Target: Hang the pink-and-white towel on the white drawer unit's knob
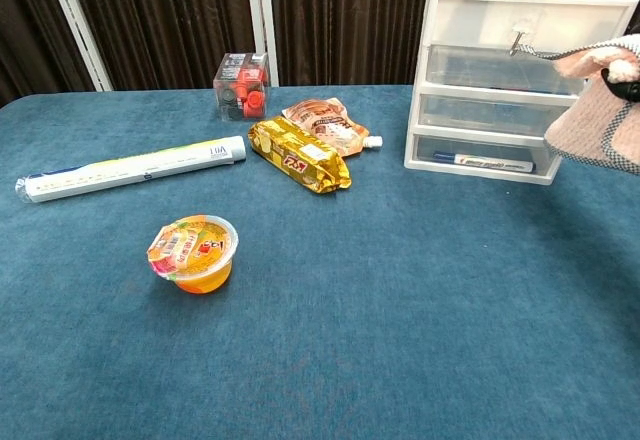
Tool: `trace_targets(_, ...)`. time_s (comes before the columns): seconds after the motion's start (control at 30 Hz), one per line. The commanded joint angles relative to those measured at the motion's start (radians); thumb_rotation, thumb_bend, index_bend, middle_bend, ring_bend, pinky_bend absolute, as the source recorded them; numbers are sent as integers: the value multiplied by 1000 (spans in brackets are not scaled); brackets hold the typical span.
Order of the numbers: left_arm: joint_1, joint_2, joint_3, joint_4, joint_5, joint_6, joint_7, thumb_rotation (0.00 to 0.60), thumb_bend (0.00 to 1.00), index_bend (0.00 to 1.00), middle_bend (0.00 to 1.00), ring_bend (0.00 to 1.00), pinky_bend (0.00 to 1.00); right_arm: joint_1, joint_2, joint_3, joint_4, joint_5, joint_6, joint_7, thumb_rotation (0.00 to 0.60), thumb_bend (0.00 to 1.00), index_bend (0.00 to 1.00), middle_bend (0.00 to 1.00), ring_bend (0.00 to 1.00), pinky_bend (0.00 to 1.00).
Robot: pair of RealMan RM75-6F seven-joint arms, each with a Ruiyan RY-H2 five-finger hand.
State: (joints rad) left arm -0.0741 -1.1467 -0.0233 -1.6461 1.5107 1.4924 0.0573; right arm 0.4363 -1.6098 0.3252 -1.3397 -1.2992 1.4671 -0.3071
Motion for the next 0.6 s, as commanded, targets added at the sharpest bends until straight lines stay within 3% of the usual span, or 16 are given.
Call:
trace_targets(0.03, 0, 0, 0, 0, 0, 0, 0, 600, 0, 0, 0, 0, 0, 1, -1, 1, -1, -3, 3, 3, 600, 401, 848, 1000, 983, 950)
trace_targets(0.6, 0, 0, 1, 0, -2, -3, 3, 600, 0, 0, 0, 0, 0, 4, -8, -6, 8, -1, 1, 8, 600, 401, 847, 1000, 983, 950)
